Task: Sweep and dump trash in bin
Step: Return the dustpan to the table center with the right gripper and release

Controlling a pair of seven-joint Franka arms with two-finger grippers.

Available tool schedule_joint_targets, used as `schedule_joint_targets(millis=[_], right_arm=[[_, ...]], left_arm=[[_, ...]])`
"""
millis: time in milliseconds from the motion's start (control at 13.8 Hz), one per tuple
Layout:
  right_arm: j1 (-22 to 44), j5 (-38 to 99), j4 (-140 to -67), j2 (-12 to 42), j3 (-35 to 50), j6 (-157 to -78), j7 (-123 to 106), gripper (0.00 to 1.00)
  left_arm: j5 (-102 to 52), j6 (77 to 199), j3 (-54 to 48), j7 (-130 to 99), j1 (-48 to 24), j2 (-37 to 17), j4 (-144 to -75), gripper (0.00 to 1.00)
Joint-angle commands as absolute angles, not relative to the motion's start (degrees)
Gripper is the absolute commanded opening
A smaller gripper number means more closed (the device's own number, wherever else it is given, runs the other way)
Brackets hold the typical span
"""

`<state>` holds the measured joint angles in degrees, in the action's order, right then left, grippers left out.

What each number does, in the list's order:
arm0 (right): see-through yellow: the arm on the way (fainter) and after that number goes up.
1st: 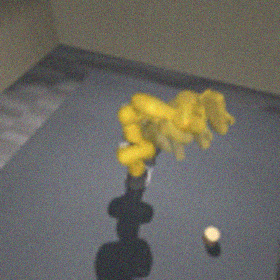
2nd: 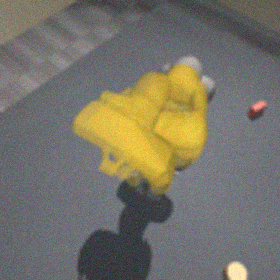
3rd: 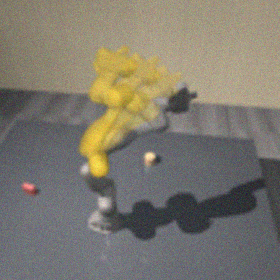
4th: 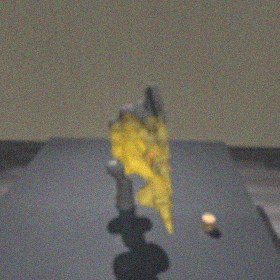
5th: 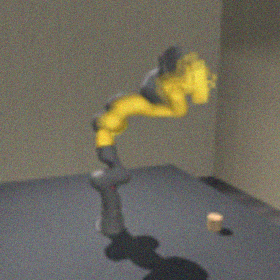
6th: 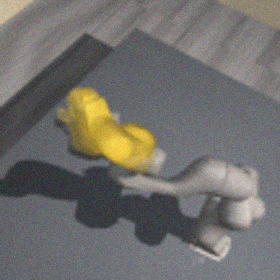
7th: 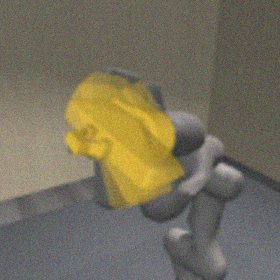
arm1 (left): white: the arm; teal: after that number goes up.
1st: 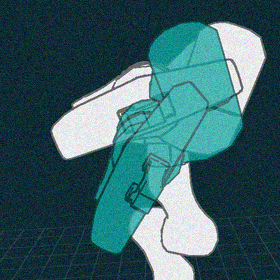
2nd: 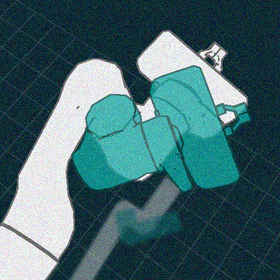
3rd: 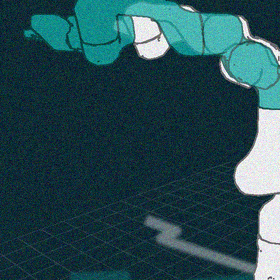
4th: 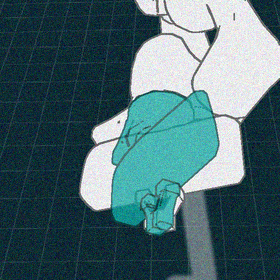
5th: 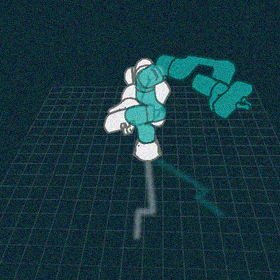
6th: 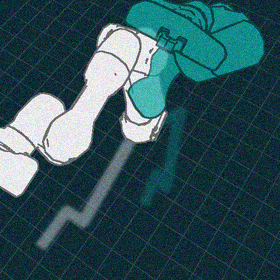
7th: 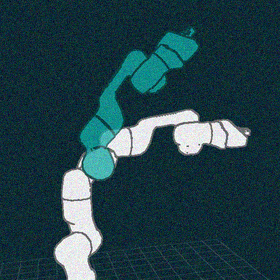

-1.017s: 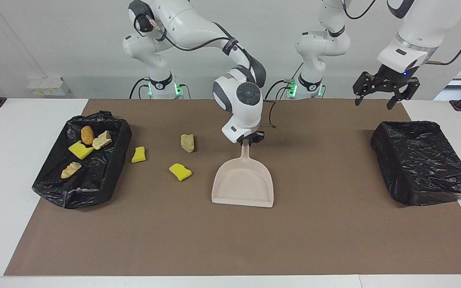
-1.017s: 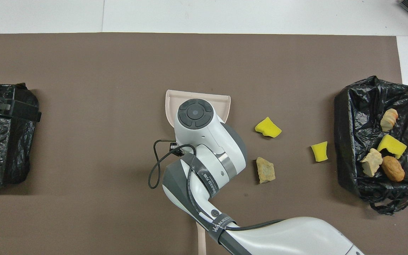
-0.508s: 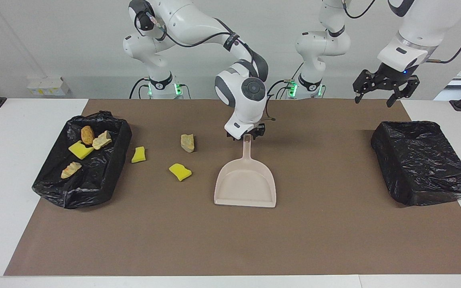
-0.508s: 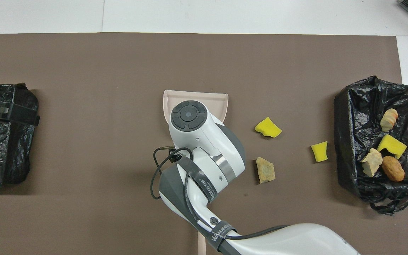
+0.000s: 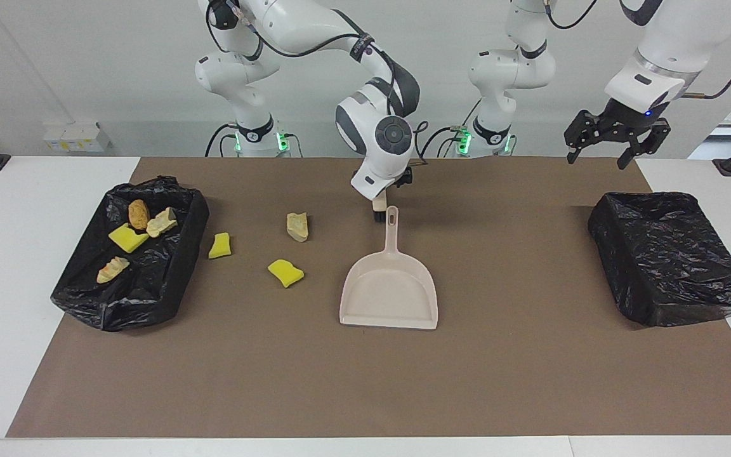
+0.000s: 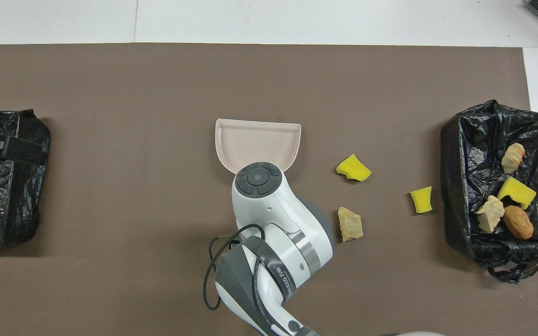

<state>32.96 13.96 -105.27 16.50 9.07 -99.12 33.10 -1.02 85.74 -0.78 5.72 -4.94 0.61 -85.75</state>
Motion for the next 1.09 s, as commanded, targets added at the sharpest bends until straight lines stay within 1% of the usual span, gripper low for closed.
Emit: schedule_joint_targets(millis=[0, 145, 291, 436, 508, 654, 726, 799, 872, 1017], right_arm=[[34.54, 18.44, -118.26, 8.63, 9.40, -104.74, 32.78, 1.00], [37.34, 22.39, -124.69, 5.29, 9.40, -110.37, 36.71, 1.00], [38.93, 23.29, -128.13, 3.00, 9.40, -111.36, 39.20, 1.00], [39.72, 23.47, -129.55, 2.03, 9.40, -111.53, 39.29, 1.00], [40.42, 23.47, -129.55, 1.85, 9.40, -111.27, 39.37, 0.94], [41.13, 23.55, -129.55, 1.85, 9.40, -111.62, 39.72, 0.60], [41.05, 23.64, -129.55, 1.85, 9.40, -111.71, 39.90, 0.50], [41.13, 23.64, -129.55, 1.85, 9.40, -111.97, 39.90, 0.42], [41.13, 23.64, -129.64, 1.85, 9.40, -112.23, 39.90, 0.40], [41.13, 23.64, -129.73, 1.76, 9.40, -112.24, 39.90, 0.39]], left_arm=[[-0.09, 84.90, -1.41, 6.24, -4.13, 1.23, -85.87, 1.00], [-0.09, 85.08, -1.41, 6.24, -4.04, 1.23, -85.87, 1.00], [-0.09, 84.99, -1.41, 6.24, -4.04, 1.23, -85.87, 1.00], [-0.09, 84.99, -1.41, 6.24, -4.04, 1.23, -85.87, 1.00], [-0.09, 84.99, -1.41, 6.24, -4.04, 1.23, -85.87, 1.00], [-0.09, 84.82, -1.41, 6.24, -4.04, 1.23, -85.87, 1.00], [-0.09, 84.81, -1.41, 6.15, -4.04, 1.23, -85.87, 1.00], [-0.09, 84.81, -1.41, 6.07, -4.04, 1.23, -85.87, 1.00], [-0.09, 85.08, -1.49, 5.98, -4.30, 1.23, -85.96, 1.00], [-0.18, 86.04, -1.76, 5.89, -5.01, 1.41, -86.74, 1.00]])
